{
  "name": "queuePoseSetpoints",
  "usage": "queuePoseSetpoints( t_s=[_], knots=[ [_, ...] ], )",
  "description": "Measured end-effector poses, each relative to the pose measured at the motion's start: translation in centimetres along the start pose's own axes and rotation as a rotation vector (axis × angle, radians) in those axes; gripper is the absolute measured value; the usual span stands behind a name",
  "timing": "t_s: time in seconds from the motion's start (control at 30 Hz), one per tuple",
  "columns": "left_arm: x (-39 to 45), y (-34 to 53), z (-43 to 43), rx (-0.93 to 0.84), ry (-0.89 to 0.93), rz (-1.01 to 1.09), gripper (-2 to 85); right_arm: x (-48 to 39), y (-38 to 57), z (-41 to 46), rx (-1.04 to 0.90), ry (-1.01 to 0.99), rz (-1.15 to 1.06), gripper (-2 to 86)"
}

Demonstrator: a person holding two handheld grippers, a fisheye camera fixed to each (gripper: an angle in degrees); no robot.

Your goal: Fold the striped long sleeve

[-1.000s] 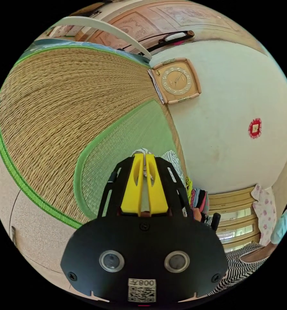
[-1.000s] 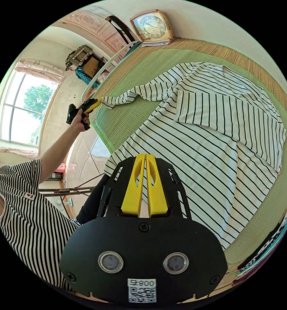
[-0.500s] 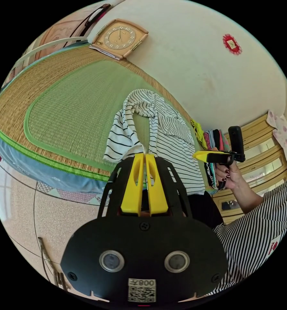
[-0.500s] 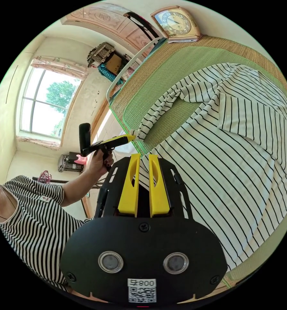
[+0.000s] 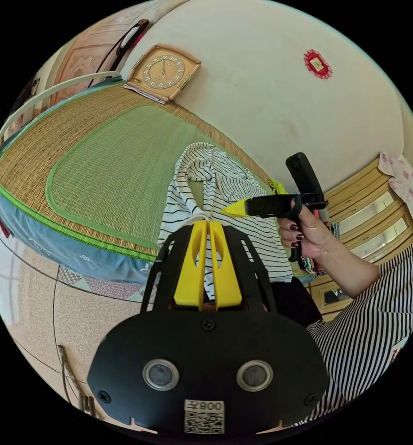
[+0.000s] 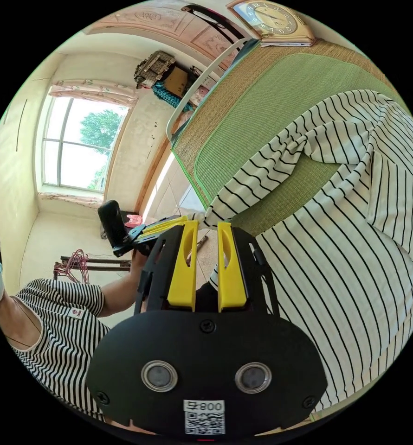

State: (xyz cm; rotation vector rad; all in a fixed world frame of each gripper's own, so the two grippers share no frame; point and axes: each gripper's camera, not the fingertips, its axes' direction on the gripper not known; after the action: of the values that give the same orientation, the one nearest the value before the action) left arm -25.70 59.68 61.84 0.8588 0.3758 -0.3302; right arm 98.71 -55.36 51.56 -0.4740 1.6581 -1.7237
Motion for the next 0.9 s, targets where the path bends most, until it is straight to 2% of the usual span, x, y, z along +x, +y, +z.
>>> queuePoseSetpoints(
  t_s=[0.3,0.4,0.67,0.9],
  knots=[
    [4.2,1.0,2.4,-0.084,-0.097,0.175,1.0,1.1,-3.8,2.9,-0.1,0.095,0.061,8.0],
    [5.2,1.2,3.5,-0.131,-0.138,0.228,1.7,1.9,-4.1,4.0,-0.133,0.11,0.079,3.9],
    [3.4,2.4,1.9,-0.046,-0.084,0.109,8.7,2.3,-5.0,2.2,-0.057,0.049,0.056,0.5],
    [0.8,0.9,3.6,-0.108,-0.153,0.094,11.6,1.8,-6.6,-0.7,0.002,-0.027,0.007,0.3]
  ],
)
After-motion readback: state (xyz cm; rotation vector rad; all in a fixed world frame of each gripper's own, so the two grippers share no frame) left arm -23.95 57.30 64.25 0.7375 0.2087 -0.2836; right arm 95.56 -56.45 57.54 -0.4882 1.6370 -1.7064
